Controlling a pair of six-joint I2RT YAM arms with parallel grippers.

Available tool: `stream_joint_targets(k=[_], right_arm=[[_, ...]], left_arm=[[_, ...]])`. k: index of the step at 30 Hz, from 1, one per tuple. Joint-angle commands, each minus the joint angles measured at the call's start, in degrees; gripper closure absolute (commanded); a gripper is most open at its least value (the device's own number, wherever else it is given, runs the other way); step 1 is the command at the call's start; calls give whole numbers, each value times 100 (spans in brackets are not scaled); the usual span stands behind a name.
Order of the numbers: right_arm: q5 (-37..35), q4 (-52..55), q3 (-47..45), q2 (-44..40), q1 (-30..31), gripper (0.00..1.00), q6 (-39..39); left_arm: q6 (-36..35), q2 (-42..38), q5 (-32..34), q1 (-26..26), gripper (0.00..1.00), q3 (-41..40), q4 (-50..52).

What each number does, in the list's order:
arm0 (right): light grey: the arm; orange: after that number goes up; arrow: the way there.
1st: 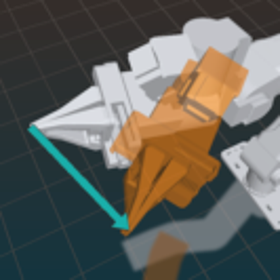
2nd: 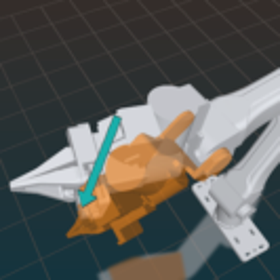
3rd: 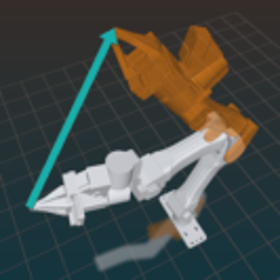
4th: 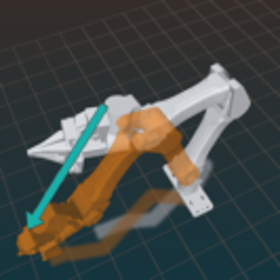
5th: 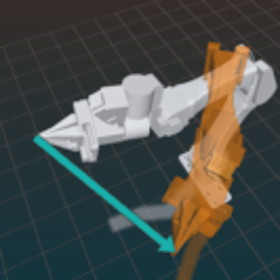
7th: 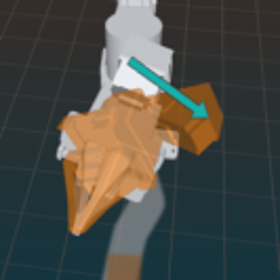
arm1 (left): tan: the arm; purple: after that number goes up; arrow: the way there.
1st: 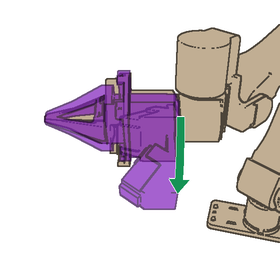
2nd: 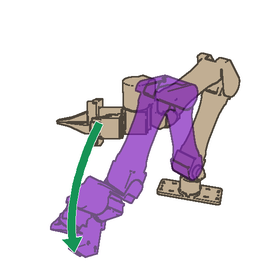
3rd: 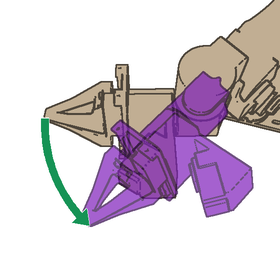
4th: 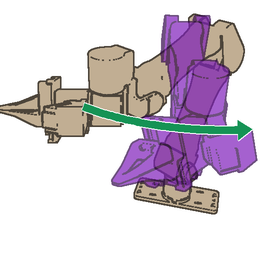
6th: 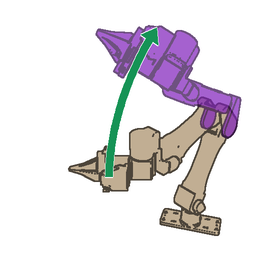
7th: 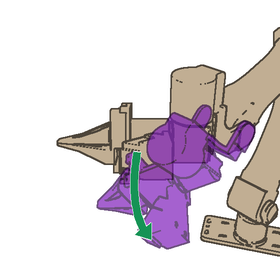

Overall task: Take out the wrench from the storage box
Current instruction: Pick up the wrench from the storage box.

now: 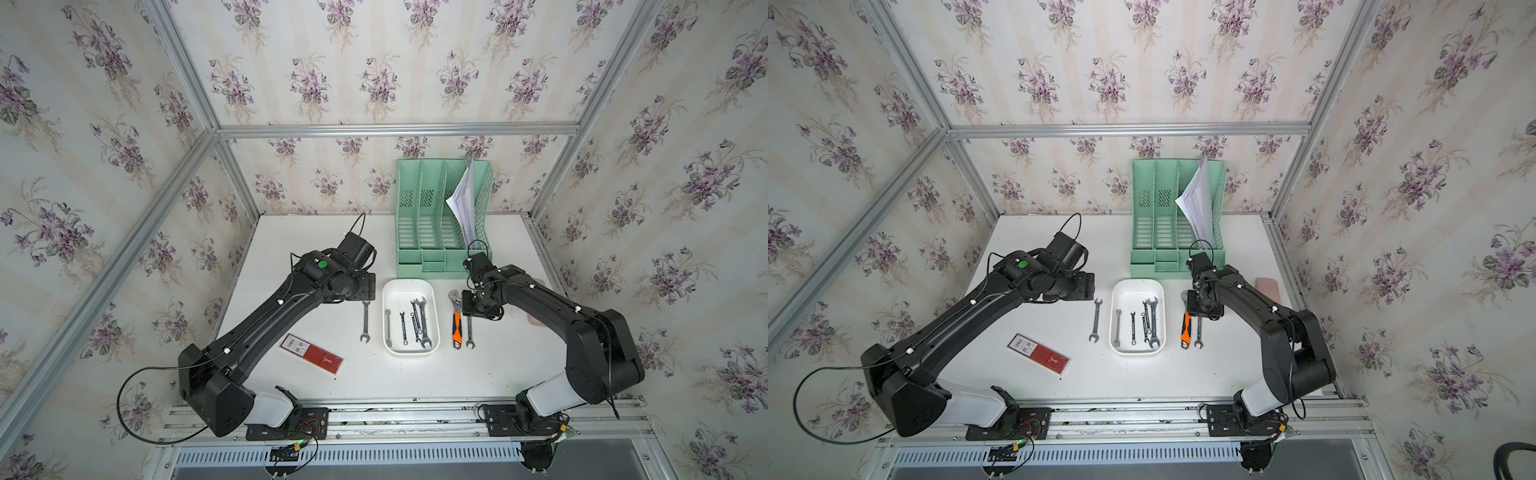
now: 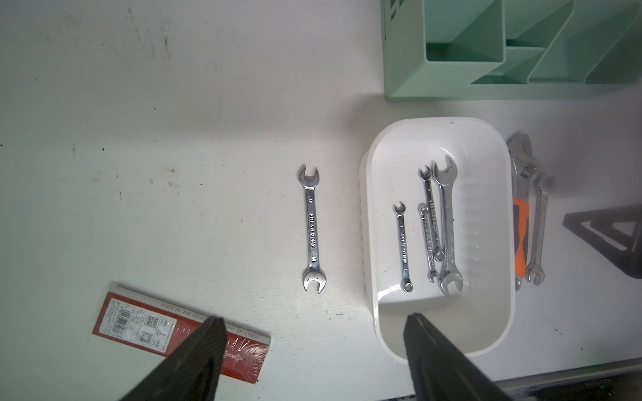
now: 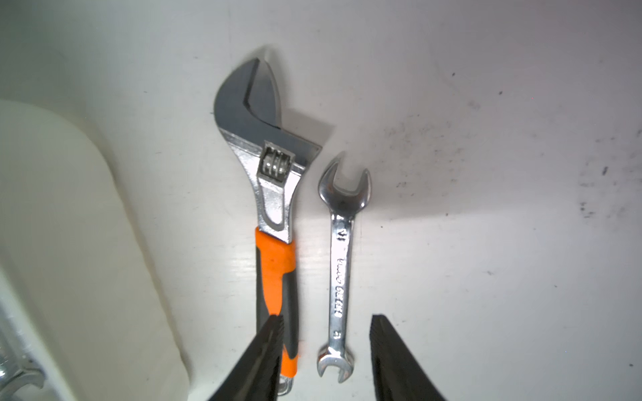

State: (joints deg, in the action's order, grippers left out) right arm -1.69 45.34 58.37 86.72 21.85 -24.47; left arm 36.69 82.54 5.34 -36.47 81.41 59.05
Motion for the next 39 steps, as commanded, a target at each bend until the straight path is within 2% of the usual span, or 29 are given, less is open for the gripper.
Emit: stream_joint_targets(k=[1, 8, 14, 19, 23, 29, 36, 37, 39], right_arm=[[-18, 366, 203, -277, -3, 53, -102], [374, 336, 462, -781, 4, 53, -91], [441, 318, 440, -858, 3, 52, -93], [508, 259, 359, -867, 4, 52, -93], [530, 257, 328, -898, 1, 52, -93], [564, 238, 273, -920, 3, 52, -90], [610, 186, 219, -886, 4, 53, -84], [616, 186, 210, -873, 4, 53, -83], [633, 178, 207, -860, 3, 53, -71]], left_arm=[[169, 300, 476, -344, 15, 282, 222], [452, 1324, 640, -1079, 19, 1033, 359], [532, 2220, 432, -1435, 22, 1427, 115], [508, 2992, 147, -1486, 28, 1802, -81], [605, 3385, 50, -1486, 38, 1896, -152], [769, 3638, 107, -1481, 43, 1782, -152], [1121, 3872, -103, -1484, 44, 1523, -221], [1142, 3922, -106, -1486, 48, 1527, -192], [1187, 4017, -104, -1486, 50, 1527, -143]])
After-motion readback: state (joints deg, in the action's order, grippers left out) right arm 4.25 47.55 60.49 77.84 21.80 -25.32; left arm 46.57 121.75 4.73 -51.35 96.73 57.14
